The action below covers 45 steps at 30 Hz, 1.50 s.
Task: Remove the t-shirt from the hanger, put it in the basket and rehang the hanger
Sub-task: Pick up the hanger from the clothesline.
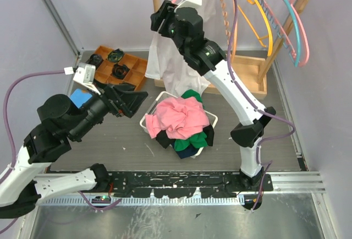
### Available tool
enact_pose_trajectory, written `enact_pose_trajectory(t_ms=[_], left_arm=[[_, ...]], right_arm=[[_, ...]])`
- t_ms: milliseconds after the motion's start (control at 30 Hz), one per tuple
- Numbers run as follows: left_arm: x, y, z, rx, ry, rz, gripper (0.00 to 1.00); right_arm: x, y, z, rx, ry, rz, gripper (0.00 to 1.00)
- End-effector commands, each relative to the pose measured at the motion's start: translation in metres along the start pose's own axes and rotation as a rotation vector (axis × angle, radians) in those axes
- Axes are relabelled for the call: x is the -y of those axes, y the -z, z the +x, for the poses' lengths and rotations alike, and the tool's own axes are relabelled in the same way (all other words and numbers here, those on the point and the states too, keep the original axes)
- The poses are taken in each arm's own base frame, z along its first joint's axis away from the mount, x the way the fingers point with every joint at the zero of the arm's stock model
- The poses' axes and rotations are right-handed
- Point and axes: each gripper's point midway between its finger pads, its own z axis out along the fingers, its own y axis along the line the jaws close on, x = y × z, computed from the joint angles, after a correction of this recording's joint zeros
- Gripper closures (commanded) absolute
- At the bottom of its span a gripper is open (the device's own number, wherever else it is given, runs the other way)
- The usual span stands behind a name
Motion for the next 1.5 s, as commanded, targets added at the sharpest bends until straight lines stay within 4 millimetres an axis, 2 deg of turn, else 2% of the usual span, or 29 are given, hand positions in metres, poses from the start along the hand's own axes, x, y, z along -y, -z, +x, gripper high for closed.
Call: enact_pose_trajectory(t_ms=[0, 300, 567, 933, 1267, 1467], left_arm=[[-0.001, 0.010, -0.012, 0.028, -0.012, -0.003, 0.02], [-0.005, 0.013, -0.016, 0.040, -0.048, -0.012, 0.02], [0.001, 0.007, -0.017, 0.042, -0.060, 0.007, 0.02], [0.008, -0.003, -0.016, 0.051, -0.052, 0.033, 0.02], [0.012, -0.010, -0.016, 0.066, -0.050, 0.046, 0.02], [0.011, -0.012, -0.016, 0.077, -0.049, 0.044, 0.02]], right_arm=[[-0.005, 0.003, -0.025, 0.106, -0.019, 0.049, 0.38], [0.017, -0.002, -0.016, 0.111, 0.028, 0.157, 0.38], [0.040, 0.015, -0.018, 0.092, 0.096, 0.245, 0.38], [0.051, 0.047, -0.053, 0.124, 0.179, 0.282, 0.41], [0.071, 0.039, -0.061, 0.096, 0.190, 0.274, 0.44], [0.074, 0.033, -0.064, 0.081, 0.175, 0.244, 0.44]])
